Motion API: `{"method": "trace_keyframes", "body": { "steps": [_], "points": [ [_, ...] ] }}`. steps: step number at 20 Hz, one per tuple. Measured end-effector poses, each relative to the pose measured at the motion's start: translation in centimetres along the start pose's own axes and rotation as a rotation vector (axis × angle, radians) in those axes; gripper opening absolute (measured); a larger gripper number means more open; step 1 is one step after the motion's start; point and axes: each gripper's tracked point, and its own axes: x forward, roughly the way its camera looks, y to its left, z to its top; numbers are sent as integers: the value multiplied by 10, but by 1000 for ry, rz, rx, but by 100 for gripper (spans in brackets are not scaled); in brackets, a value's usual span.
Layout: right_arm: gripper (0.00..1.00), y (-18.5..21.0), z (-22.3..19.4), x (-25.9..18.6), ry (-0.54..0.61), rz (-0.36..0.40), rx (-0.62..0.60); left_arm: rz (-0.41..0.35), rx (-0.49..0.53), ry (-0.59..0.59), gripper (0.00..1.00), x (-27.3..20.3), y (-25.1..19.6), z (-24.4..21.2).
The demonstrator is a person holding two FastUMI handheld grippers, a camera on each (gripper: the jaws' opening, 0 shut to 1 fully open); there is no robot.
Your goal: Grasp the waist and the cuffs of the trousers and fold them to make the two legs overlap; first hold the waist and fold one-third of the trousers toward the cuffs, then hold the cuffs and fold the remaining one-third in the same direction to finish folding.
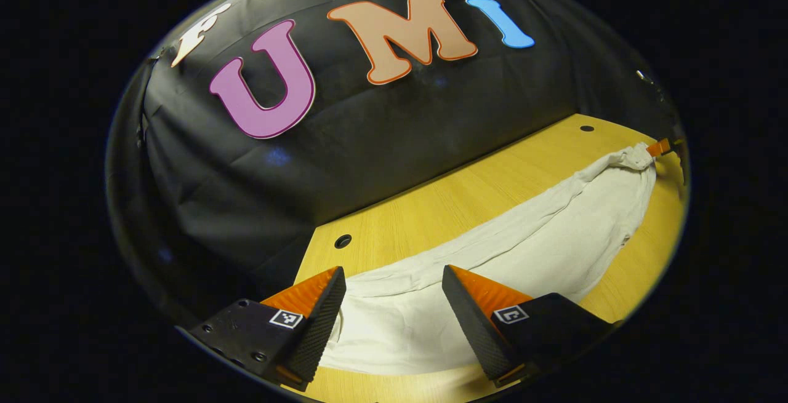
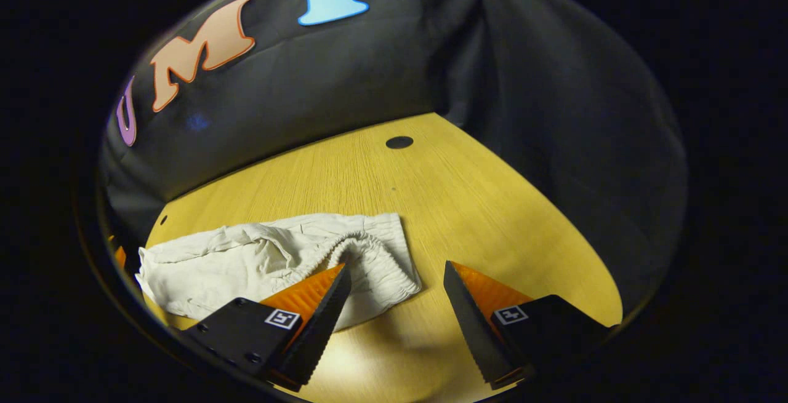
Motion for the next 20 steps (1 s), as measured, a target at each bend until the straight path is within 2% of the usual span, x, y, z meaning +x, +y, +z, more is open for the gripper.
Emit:
{"method": "trace_keyframes", "body": {
  "steps": [1,2,3,4,7,9,11,12,13,14,15,16,17,20],
  "points": [
    [93,1,-5,4,21,10,18,3,1,3,96,-2,-1,1],
    [86,2,-10,9,43,22,35,7,3,4,96,-6,-4,1],
    [86,5,-14,11,69,34,55,10,3,6,96,-8,-5,2],
    [84,6,-6,12,42,43,64,12,2,9,96,-10,-7,2],
    [65,7,-7,13,63,64,114,24,-5,13,96,-15,-10,3],
    [60,9,-10,16,85,82,163,31,-17,13,96,-18,-12,3],
    [39,14,-12,17,119,132,235,37,-31,17,96,-20,-16,2],
    [24,15,-8,19,110,138,259,41,-34,20,96,-22,-18,1],
    [23,14,-8,16,108,140,264,46,-35,20,96,-24,-18,2],
    [10,15,-8,19,100,148,254,48,-36,18,96,-27,-20,3],
    [14,13,-5,15,87,155,244,53,-35,17,96,-29,-20,4],
    [9,13,-2,13,83,166,237,58,-34,11,96,-31,-20,6],
    [14,14,2,7,76,176,238,62,-36,1,96,-34,-19,8],
    [14,19,13,1,55,214,284,71,-49,-3,96,-38,-16,6]
  ]
}}
